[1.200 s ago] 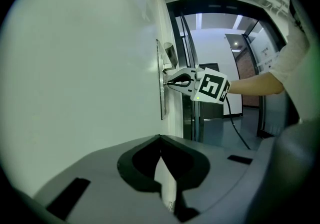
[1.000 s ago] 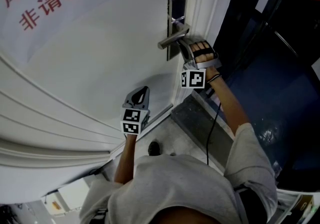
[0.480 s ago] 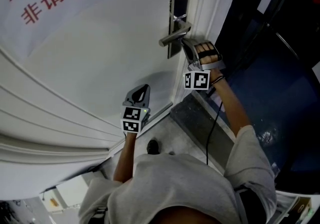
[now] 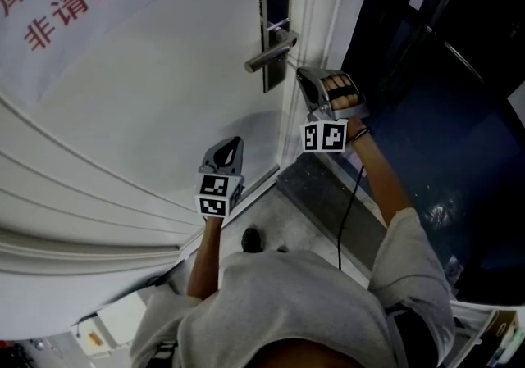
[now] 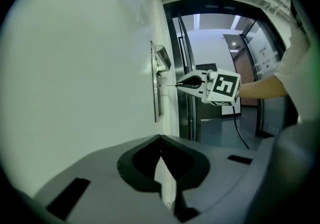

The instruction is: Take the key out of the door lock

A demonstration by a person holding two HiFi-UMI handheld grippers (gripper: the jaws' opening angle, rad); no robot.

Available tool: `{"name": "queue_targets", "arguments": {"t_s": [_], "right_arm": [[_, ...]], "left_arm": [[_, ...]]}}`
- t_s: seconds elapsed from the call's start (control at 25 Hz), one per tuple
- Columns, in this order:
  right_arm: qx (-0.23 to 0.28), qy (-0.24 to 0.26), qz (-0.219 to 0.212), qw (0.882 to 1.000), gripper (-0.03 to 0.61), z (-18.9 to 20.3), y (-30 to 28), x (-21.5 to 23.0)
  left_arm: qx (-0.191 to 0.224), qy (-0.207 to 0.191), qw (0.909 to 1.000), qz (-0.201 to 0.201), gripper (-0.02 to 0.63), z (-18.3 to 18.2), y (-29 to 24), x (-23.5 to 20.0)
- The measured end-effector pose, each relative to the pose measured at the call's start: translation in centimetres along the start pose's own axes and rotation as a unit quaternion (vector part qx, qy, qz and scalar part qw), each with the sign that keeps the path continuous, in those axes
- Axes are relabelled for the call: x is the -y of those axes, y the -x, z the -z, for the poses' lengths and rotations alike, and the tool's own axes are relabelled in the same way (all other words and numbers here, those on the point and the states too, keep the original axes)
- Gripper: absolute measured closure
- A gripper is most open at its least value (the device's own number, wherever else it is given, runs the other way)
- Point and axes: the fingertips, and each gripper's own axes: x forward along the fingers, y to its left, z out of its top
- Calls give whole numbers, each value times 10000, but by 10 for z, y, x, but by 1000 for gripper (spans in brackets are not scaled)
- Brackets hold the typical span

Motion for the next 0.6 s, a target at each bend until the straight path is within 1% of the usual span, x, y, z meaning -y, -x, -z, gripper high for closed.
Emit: {"name": "queue_targets", "arguments": {"t_s": [0.16,0.28,0.4,0.48,0.52,0.6], "right_arm": [[-6,-639,-146,9978,548,1,7,-4],[-48,-1245,-255,9919,548,1,14,-9],[-16,-1603,-374,9864,548,-2,23,-20],[-33,-1944,-456,9799,548,-2,30,-27],[-58,-2181,-489,9747,548,-2,34,-30],[-136,-2732,-534,9604,548,0,42,-35]], "left_arm": [[4,3,10000,-11,595,-1,1,0],[-6,-4,10000,-10,595,0,2,-1],[9,-13,10000,4,595,-2,1,0],[20,-23,10000,28,595,-3,0,0],[22,-33,10000,40,595,-4,0,0],[22,-46,10000,60,595,-4,-1,0]]}}
